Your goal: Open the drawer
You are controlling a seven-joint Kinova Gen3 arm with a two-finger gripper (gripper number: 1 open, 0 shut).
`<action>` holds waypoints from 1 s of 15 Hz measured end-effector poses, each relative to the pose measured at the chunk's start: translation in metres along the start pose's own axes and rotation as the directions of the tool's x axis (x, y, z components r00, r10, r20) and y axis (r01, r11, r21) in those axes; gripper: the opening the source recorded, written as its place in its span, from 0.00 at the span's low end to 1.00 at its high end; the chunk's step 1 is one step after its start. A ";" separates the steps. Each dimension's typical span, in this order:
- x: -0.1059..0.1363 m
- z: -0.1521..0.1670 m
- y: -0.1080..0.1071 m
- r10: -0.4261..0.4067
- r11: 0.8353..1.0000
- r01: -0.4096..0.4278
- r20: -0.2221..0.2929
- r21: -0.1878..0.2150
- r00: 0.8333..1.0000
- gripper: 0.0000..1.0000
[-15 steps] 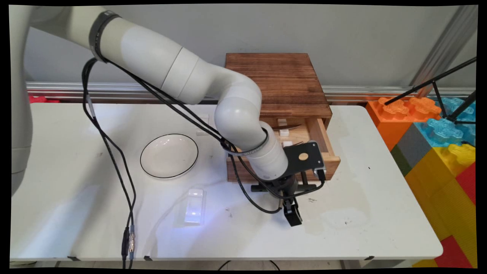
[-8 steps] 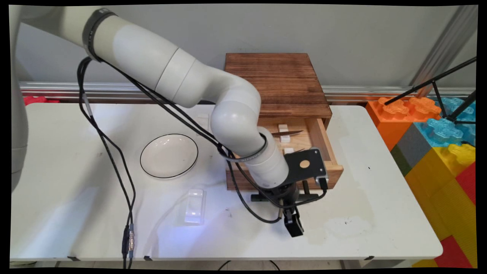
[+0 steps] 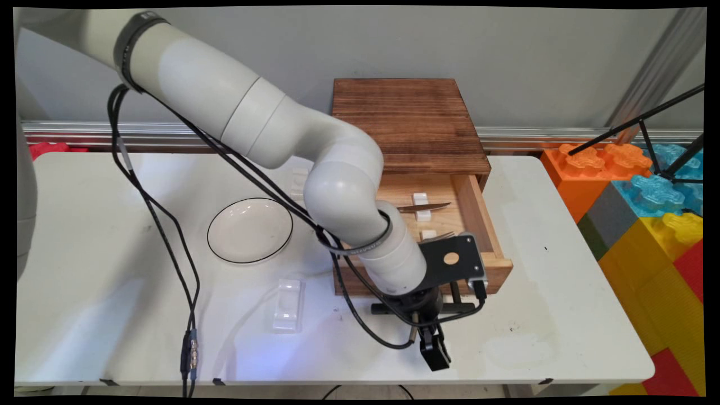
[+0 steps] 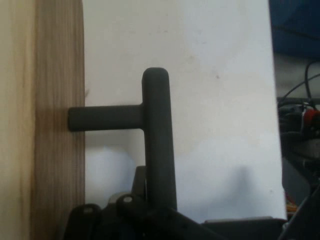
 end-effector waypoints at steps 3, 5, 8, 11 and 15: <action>-0.001 0.001 0.008 0.000 1.000 0.000 -0.006 -0.010 1.000 1.00; -0.001 0.001 0.015 0.001 1.000 -0.001 -0.013 -0.017 1.000 1.00; -0.001 0.002 0.022 0.002 1.000 -0.003 -0.026 -0.022 1.000 1.00; -0.001 0.002 0.029 0.001 1.000 -0.002 -0.037 -0.025 0.999 1.00; -0.001 0.001 0.036 0.001 1.000 -0.002 -0.047 -0.029 0.999 1.00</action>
